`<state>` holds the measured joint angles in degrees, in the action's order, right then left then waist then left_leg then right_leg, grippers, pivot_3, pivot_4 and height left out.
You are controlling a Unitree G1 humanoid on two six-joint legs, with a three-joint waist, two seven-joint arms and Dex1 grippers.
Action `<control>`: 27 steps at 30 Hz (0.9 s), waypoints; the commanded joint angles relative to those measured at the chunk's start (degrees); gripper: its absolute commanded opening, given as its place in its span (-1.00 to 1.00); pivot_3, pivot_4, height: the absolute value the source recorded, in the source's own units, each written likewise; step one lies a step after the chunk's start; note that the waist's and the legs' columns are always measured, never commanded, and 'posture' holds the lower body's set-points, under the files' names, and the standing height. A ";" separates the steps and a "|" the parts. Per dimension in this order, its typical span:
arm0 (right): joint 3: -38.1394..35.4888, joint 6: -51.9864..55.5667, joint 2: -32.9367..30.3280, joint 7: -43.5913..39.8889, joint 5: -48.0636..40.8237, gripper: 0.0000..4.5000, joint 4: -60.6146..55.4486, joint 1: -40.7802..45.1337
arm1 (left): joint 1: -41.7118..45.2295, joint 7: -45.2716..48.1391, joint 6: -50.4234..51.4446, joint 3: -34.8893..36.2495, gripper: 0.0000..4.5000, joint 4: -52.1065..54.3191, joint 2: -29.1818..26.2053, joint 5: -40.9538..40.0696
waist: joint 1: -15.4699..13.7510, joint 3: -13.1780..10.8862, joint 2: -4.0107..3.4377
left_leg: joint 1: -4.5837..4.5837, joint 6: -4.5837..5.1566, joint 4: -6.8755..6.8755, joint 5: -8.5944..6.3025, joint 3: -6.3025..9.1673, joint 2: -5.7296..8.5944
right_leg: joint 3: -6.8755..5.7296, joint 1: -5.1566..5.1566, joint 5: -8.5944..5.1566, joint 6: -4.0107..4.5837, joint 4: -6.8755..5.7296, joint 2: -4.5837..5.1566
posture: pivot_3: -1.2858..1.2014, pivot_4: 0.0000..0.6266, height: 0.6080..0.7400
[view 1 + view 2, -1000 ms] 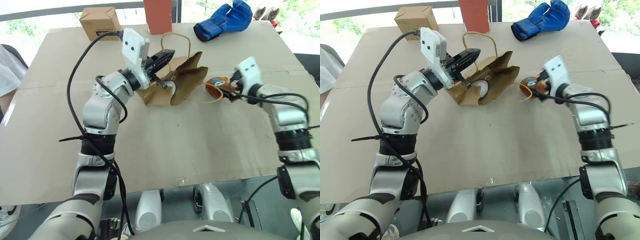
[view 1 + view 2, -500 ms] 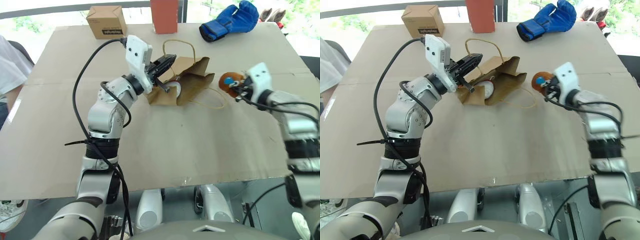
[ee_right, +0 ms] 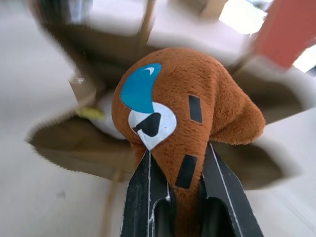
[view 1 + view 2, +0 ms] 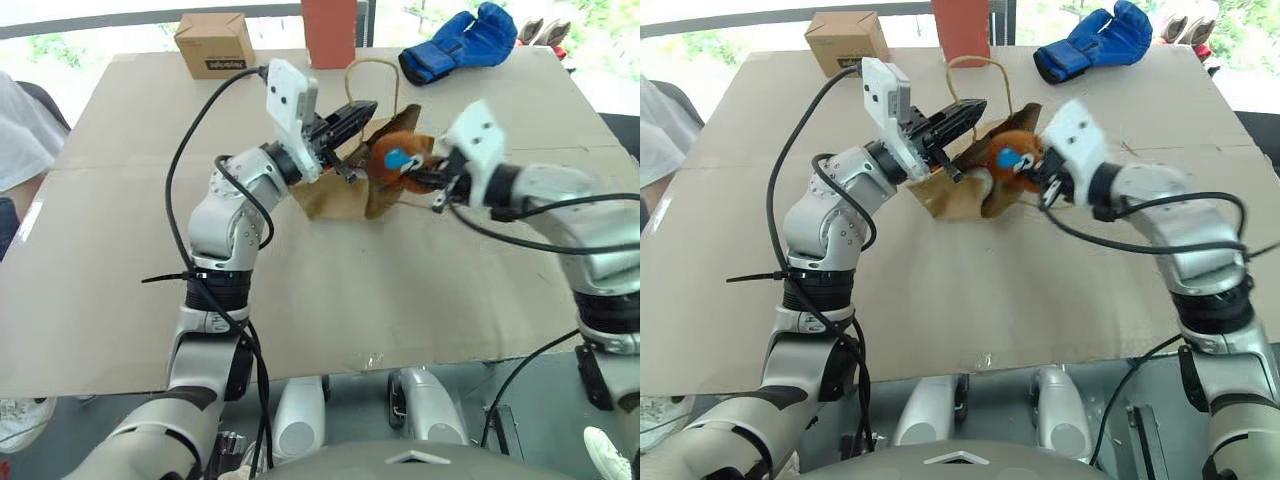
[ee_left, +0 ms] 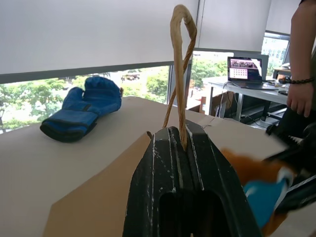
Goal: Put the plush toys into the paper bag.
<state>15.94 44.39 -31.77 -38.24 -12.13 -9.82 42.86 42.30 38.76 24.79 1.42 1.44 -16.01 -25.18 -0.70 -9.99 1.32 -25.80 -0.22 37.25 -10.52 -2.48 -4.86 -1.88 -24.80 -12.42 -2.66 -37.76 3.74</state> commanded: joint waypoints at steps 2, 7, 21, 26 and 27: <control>6.44 -10.91 3.25 2.06 10.01 -0.99 13.05 7.29 | -1.60 1.03 0.18 -1.55 -1.00 6.03 0.22 -1.47 | 0.16 -0.01 -0.01 | -0.03 0.00 0.01 0.00 0.01 0.01 | 0.01 -0.01 0.00 -0.01 0.02 0.00 | 0.03 -0.52 0.60; 7.45 -23.32 13.19 -0.32 11.34 -0.99 31.95 11.99 | -6.19 -0.04 -1.43 -3.17 -1.00 8.43 0.17 0.43 | 0.47 0.00 0.01 | 0.02 0.00 -0.07 0.00 0.03 0.00 | 0.02 -0.01 0.00 0.00 0.00 -0.05 | 0.03 -0.52 0.60; -11.53 -1.71 5.21 -2.60 -1.68 0.72 -5.03 -4.27 | -6.97 0.57 -3.23 3.19 -1.00 4.68 -3.03 -1.54 | -0.14 -0.01 -0.01 | -0.03 -0.01 -0.06 0.00 0.09 -0.01 | -0.02 0.00 0.00 0.00 0.00 -0.06 | 0.03 -0.52 0.60; -22.56 15.36 5.17 3.05 -9.03 0.72 -16.85 -11.75 | -4.69 4.18 -4.71 6.72 -1.00 2.25 -4.94 -4.69 | 0.06 -0.01 0.00 | 0.06 -0.01 -0.06 0.00 0.09 -0.01 | 0.00 0.01 -0.01 0.01 -0.06 -0.07 | 0.03 -0.52 0.60; -25.03 19.11 6.73 4.94 -10.58 0.72 -18.14 -12.86 | -4.39 5.19 -4.97 7.18 -1.00 1.73 -5.64 -5.03 | 0.07 0.00 0.01 | 0.06 -0.01 -0.06 0.00 0.09 -0.02 | 0.00 0.01 -0.01 0.01 -0.06 -0.07 | 0.03 -0.52 0.60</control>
<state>-4.10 56.62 -26.73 -36.75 -19.48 -24.05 31.26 36.41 41.89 21.65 6.43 3.22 -20.29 -28.52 -0.63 -9.99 1.32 -25.73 -0.22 37.18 -10.52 -2.38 -4.88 -1.88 -24.79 -12.43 -2.65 -37.82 3.67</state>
